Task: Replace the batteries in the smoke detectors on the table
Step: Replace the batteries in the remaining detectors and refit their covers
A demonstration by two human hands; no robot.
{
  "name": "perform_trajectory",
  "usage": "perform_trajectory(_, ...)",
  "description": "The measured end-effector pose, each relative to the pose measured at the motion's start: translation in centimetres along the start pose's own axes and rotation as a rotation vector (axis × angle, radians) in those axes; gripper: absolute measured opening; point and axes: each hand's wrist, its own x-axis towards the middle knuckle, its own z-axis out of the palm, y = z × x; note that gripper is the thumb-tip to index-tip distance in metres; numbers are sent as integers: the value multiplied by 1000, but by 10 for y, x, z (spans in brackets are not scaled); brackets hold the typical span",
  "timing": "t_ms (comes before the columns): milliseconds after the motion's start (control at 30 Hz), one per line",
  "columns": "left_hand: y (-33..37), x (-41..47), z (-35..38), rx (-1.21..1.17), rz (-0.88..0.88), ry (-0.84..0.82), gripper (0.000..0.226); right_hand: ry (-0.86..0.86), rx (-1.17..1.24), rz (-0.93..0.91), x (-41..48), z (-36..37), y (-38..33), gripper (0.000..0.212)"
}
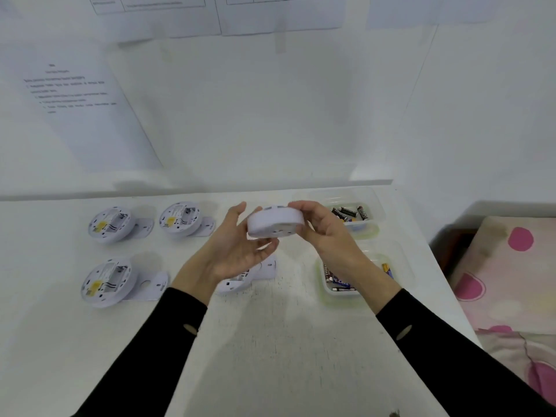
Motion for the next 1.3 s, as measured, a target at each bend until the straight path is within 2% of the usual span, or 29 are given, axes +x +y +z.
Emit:
perform_trajectory(67,9,6,-9,138,-19,-18,44,-83,-236,-107,-1,-7,6,41)
perform_trajectory(133,13,15,-16,263,31,-6,45,-138,-398,-145,1,-17,12,55)
perform_trajectory(200,16,25,-24,305,124,12,45,-97,-464,-152,5,-26,16,67)
perform_trajectory(367,24,53,-37,400,251,92,51,61,-461,-77,9,-33,30,55)
perform_trajectory(567,21,83,-44,586,344,194,55,74,-475,8,5,-30,42,52)
perform_trajectory(733,13,98,-53,600,313,257,61,71,-456,42,6,-31,44,47)
perform_trajectory(900,15,104,-60,1138,291,425,46,72,-432,53,7,-30,46,44)
perform_trajectory(1000,20,106,-54,1318,184,471,57,70,-428,51,7,-30,46,42)
perform_trajectory(1100,23,108,-48,1459,227,400,106,73,-427,55,7,-30,47,41)
perform_trajectory(1133,25,108,-46,1479,259,324,114,75,-429,56,8,-30,47,41)
perform_trajectory(1200,26,108,-43,1501,283,169,114,79,-435,52,7,-31,48,41)
perform_trajectory(1300,22,109,-43,1577,291,204,112,81,-431,55,6,-31,47,40)
